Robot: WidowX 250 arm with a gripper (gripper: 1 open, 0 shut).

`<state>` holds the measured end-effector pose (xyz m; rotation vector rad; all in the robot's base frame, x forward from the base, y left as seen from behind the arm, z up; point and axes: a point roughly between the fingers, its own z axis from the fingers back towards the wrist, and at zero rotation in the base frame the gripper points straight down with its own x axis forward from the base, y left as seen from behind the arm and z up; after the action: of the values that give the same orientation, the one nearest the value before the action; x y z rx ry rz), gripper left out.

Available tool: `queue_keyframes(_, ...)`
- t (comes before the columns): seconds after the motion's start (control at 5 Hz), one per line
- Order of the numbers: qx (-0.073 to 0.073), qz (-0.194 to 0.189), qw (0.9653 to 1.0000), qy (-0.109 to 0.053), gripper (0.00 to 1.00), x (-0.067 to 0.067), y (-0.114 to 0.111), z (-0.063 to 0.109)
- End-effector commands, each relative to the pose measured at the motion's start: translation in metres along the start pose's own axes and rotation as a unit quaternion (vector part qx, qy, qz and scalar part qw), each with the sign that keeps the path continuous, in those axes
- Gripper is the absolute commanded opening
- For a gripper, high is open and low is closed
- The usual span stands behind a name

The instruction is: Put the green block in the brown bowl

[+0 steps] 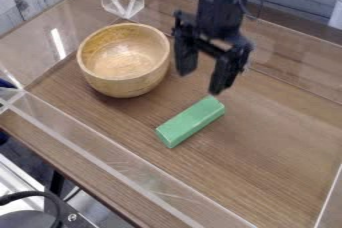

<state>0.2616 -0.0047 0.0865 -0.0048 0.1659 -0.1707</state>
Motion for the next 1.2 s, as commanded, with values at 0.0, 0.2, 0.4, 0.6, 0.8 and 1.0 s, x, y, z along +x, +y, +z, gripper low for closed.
queue_keyframes(0.0,0.006,-0.032,0.9991,-0.027,1.0,0.0,0.0,-0.007)
queue_keyframes(0.2,0.004,-0.065,0.9974,-0.031,1.0,-0.003,-0.002,-0.026)
queue_keyframes(0.4,0.002,-0.086,0.9956,-0.038,1.0,-0.002,-0.004,-0.04)
queue_keyframes(0.6,-0.003,-0.097,0.9942,-0.047,1.0,0.004,-0.007,-0.049)
queue_keyframes(0.8,-0.008,-0.1,0.9936,-0.053,1.0,0.007,-0.009,-0.052)
queue_keyframes(1.0,-0.013,-0.103,0.9929,-0.058,1.0,0.009,-0.011,-0.056)
